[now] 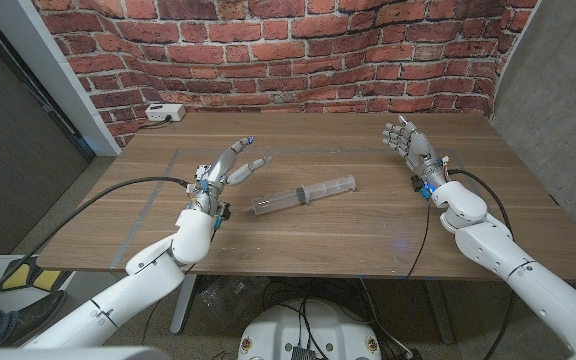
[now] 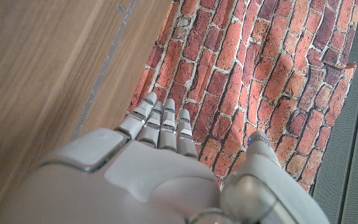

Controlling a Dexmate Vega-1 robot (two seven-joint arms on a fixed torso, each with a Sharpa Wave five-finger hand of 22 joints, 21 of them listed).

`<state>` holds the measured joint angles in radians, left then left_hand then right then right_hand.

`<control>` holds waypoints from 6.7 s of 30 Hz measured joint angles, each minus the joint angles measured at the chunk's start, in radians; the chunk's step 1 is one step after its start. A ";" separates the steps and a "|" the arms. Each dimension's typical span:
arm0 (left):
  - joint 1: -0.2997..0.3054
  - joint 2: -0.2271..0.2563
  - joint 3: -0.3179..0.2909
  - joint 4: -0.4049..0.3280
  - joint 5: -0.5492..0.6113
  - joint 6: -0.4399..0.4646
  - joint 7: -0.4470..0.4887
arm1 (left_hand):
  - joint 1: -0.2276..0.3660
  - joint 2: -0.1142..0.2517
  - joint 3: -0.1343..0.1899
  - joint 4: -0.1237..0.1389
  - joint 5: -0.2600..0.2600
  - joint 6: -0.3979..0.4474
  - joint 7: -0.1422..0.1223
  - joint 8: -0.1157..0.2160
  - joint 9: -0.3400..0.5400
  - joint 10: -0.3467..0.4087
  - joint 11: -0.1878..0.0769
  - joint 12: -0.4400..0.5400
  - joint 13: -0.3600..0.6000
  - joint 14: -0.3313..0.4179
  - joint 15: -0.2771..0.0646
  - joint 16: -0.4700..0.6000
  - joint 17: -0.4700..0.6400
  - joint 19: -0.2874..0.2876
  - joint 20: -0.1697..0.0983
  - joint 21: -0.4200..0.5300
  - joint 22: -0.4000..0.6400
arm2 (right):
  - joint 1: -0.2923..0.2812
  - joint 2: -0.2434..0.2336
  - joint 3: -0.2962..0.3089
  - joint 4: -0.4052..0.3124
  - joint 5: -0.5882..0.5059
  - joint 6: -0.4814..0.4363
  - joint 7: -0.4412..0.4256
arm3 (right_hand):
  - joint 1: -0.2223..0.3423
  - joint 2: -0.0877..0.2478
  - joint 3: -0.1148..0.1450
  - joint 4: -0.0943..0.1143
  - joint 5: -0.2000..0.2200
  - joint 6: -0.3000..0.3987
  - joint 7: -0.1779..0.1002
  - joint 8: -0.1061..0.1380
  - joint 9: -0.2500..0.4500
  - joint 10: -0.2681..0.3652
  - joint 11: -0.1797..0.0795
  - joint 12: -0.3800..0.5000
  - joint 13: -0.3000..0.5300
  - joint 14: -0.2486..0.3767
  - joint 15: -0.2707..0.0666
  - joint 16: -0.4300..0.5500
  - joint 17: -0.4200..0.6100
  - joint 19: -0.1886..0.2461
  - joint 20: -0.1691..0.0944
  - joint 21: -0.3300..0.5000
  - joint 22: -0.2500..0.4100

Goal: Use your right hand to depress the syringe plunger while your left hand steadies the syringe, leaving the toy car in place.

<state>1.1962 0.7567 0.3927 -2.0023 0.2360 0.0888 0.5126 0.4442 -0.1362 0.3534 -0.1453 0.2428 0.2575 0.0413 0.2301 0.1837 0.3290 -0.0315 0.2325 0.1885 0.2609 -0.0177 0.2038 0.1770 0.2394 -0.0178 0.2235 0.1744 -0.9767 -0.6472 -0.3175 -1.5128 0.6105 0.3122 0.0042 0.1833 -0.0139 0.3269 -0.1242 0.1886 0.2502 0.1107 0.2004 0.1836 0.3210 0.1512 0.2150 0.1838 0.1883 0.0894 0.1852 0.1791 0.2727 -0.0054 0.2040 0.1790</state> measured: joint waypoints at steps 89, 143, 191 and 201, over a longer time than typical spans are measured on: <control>-0.159 0.010 0.360 -0.156 0.931 0.649 -0.603 | 0.190 -0.024 -0.009 -0.019 0.042 0.068 -0.097 -0.012 0.005 0.087 -0.118 -0.020 0.005 0.087 -0.023 -0.008 0.000 0.107 0.025 0.008 0.010 | -0.093 -0.034 0.027 -0.052 0.050 0.024 0.032 | 0.004 0.004 -0.003 -0.003 -0.004 0.018 -0.003 0.000 0.000 0.016 -0.005 0.008 0.000 0.020 0.001 0.000 0.000 0.027 0.002 0.000 0.000; -0.236 -0.085 0.353 -0.087 1.011 0.558 -0.912 | 0.259 -0.008 -0.038 0.002 0.046 0.168 -0.087 0.011 0.010 0.184 -0.117 -0.013 0.009 0.228 -0.031 0.004 0.006 0.284 0.059 0.055 0.010 | -0.109 -0.054 0.043 -0.080 0.052 0.011 0.019 | 0.004 0.004 -0.003 -0.003 -0.004 0.029 0.000 0.000 0.000 0.016 -0.005 0.008 0.000 0.023 -0.001 0.000 0.000 0.027 0.002 0.000 0.000; -0.288 -0.086 0.371 -0.059 0.813 0.539 -0.900 | 0.645 0.169 0.164 -0.036 -0.031 0.358 -0.015 0.018 0.014 0.401 -0.065 -0.005 0.009 0.461 -0.051 0.008 0.004 0.540 -0.011 0.087 0.000 | -0.121 -0.055 0.046 -0.090 0.059 0.009 0.015 | 0.004 0.004 -0.003 -0.003 -0.004 0.029 0.000 0.000 0.000 0.016 -0.005 0.008 0.000 0.027 0.002 0.000 0.000 0.030 0.006 0.000 0.000; -0.297 -0.093 0.379 -0.059 0.790 0.576 -0.879 | 0.660 0.154 0.187 -0.045 -0.031 0.476 -0.043 0.048 0.014 0.515 -0.058 0.016 0.015 0.608 -0.086 0.017 0.004 0.626 -0.011 0.122 0.000 | -0.114 -0.049 0.047 -0.074 0.064 0.017 0.025 | 0.004 0.004 -0.003 -0.003 -0.004 0.029 0.000 0.000 0.000 0.016 -0.005 0.008 0.000 0.027 0.002 0.000 0.000 0.030 0.006 0.000 0.005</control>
<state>0.8987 0.6637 0.7721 -2.0610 1.0261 0.6651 -0.3660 1.1040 0.0175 0.5405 -0.1901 0.2118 0.7337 -0.0020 0.2783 0.1980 0.8438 -0.0893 0.2486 0.2040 0.8691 -0.1036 0.2211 0.1815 0.8655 -0.0292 0.3450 0.1745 -1.0910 -0.6960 -0.2702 -1.5869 0.6740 0.3295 0.0292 0.1871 -0.0100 0.3242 -0.1268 0.1846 0.2787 0.1107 0.2004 0.1835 0.3369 0.1459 0.2228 0.1837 0.2148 0.0916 0.1852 0.1790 0.3029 0.0001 0.2040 0.1841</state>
